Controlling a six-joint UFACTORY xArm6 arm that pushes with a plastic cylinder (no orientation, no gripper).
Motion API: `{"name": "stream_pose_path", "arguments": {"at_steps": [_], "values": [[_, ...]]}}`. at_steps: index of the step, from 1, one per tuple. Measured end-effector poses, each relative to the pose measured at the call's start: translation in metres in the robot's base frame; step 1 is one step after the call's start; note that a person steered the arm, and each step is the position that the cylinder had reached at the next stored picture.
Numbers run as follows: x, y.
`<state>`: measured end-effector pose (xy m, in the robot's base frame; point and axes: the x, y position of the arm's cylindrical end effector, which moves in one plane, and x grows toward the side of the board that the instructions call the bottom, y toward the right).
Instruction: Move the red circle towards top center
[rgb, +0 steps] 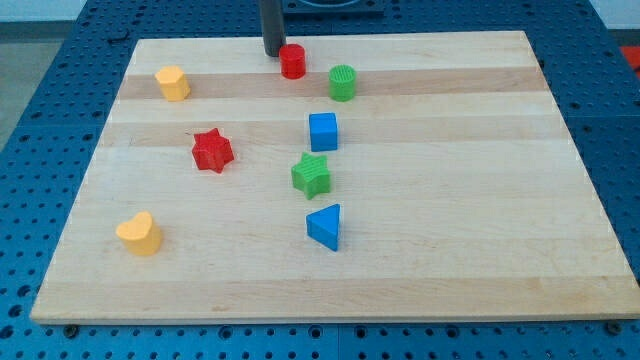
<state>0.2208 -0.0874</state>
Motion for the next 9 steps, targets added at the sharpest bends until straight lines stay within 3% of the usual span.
{"name": "stream_pose_path", "arguments": {"at_steps": [5,7,9], "values": [[0.030,-0.047],[0.053,-0.025],[0.050,0.014]]}}
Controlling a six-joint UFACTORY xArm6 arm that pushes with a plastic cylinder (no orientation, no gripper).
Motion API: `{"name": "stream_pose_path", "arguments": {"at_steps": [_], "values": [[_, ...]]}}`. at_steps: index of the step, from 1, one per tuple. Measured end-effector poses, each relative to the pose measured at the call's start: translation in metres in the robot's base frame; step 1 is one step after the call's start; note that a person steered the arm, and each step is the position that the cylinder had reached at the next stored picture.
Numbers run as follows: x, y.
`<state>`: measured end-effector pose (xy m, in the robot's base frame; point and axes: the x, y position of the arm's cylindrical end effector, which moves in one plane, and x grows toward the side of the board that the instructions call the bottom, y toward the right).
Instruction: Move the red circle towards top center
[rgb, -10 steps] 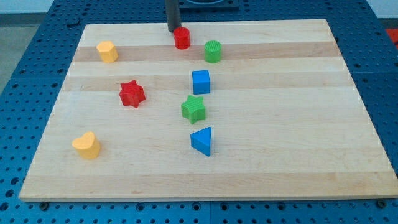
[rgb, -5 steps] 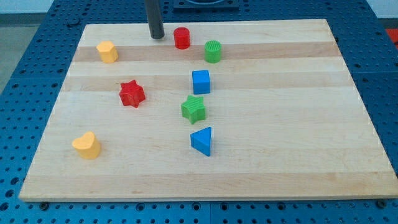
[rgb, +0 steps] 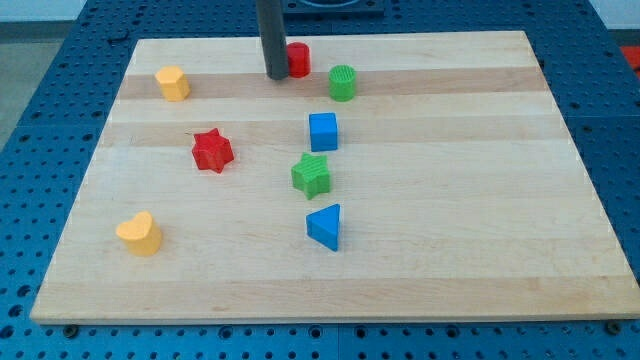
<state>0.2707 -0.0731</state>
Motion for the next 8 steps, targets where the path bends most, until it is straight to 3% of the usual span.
{"name": "stream_pose_path", "arguments": {"at_steps": [6,8], "values": [[-0.009,0.027],[-0.030,0.023]]}}
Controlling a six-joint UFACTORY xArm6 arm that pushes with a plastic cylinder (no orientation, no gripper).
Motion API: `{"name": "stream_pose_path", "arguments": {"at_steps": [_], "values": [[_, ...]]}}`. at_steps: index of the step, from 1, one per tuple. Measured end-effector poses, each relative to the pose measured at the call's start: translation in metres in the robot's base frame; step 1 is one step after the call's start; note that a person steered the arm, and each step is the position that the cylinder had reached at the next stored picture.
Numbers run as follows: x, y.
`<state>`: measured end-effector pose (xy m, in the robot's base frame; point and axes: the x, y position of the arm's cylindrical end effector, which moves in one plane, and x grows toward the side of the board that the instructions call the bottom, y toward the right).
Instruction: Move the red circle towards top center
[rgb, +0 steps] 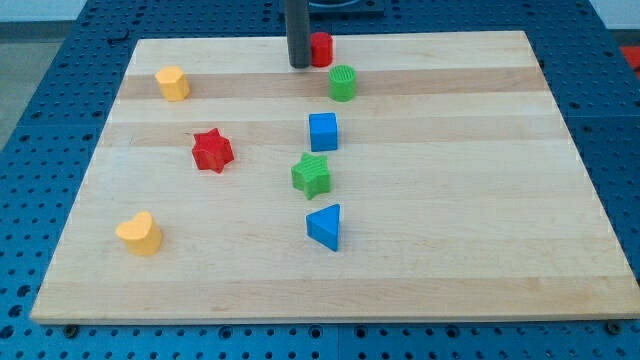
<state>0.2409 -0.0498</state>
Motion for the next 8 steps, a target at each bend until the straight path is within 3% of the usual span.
{"name": "stream_pose_path", "arguments": {"at_steps": [3,8], "values": [[-0.049,-0.002],[-0.047,0.056]]}}
